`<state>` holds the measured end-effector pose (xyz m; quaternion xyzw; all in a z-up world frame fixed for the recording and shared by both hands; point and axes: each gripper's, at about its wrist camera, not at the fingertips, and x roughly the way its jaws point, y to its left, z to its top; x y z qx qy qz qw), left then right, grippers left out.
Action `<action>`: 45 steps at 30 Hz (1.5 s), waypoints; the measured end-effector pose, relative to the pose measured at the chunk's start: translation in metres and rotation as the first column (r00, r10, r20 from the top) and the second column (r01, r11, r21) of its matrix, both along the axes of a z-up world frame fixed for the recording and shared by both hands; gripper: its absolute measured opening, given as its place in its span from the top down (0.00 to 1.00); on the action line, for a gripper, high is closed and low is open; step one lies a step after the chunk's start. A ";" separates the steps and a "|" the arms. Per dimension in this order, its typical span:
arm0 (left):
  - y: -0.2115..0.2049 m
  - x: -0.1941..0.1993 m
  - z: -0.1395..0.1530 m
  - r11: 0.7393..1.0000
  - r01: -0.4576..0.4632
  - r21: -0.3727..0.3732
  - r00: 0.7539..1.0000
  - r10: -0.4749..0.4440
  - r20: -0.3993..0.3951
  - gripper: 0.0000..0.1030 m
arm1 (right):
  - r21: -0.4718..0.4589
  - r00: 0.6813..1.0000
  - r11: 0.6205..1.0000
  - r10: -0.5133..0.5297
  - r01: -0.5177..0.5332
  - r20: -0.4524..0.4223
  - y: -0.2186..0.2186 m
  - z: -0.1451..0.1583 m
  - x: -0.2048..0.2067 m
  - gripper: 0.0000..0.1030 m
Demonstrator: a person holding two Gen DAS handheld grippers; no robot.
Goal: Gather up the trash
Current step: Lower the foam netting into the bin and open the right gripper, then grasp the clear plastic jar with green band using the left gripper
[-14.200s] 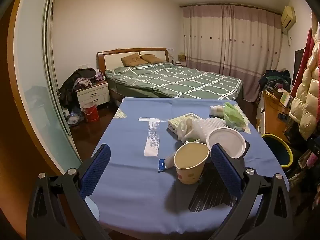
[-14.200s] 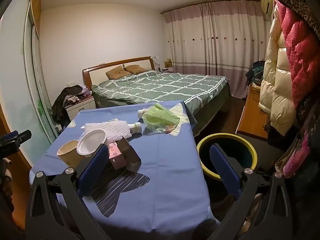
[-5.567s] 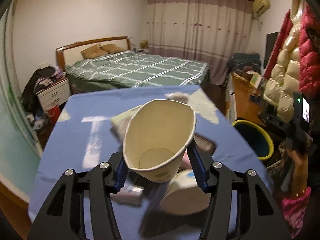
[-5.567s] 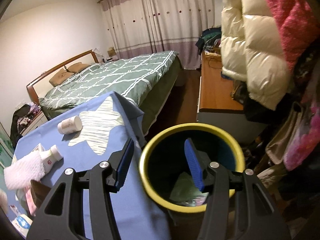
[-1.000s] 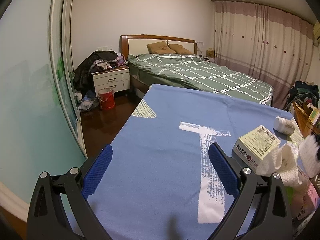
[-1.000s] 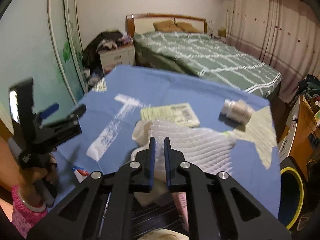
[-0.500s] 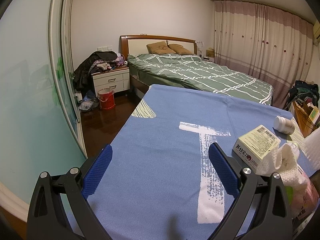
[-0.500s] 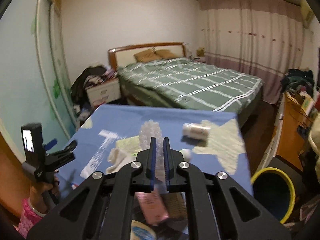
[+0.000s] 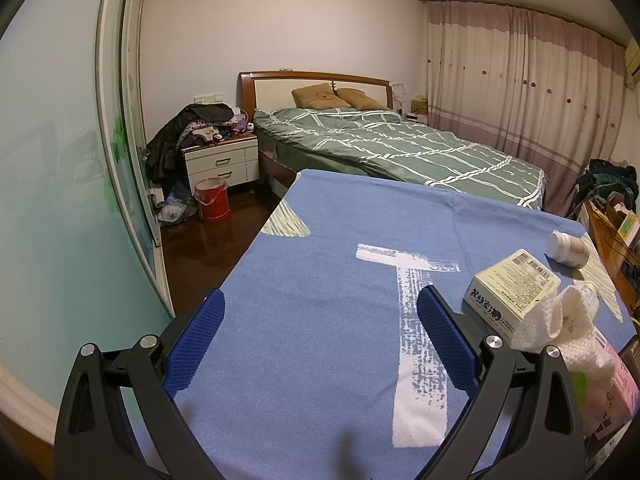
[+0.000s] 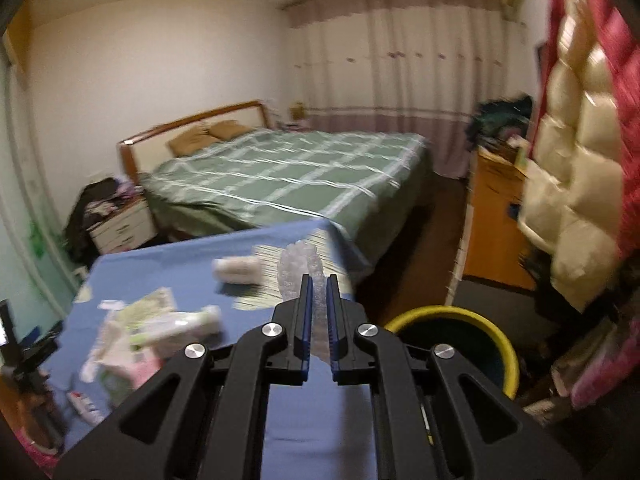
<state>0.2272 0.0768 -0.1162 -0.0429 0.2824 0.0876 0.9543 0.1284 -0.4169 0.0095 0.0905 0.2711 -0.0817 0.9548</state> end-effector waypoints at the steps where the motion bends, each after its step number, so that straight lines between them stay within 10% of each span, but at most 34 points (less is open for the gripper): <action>1: 0.000 0.000 0.000 1.000 0.001 0.000 1.000 -0.001 0.000 0.07 | 0.005 1.000 1.000 -0.026 0.026 -0.014 -0.010 -0.006 0.002 0.93; 20: -0.008 -0.006 0.004 1.000 0.020 0.016 1.000 -0.020 0.005 0.07 | 0.043 0.952 0.963 -0.254 0.265 -0.169 -0.062 -0.122 0.032 0.91; 29: -0.029 -0.044 0.024 0.991 0.136 0.000 0.991 -0.136 0.005 0.07 | 0.038 0.955 0.966 -0.249 0.258 -0.159 -0.053 -0.129 0.035 0.84; 45: -0.135 -0.043 0.003 0.816 0.578 0.012 0.805 -0.567 -0.176 0.07 | 0.040 0.955 0.967 -0.240 0.250 -0.173 -0.051 -0.129 0.039 0.83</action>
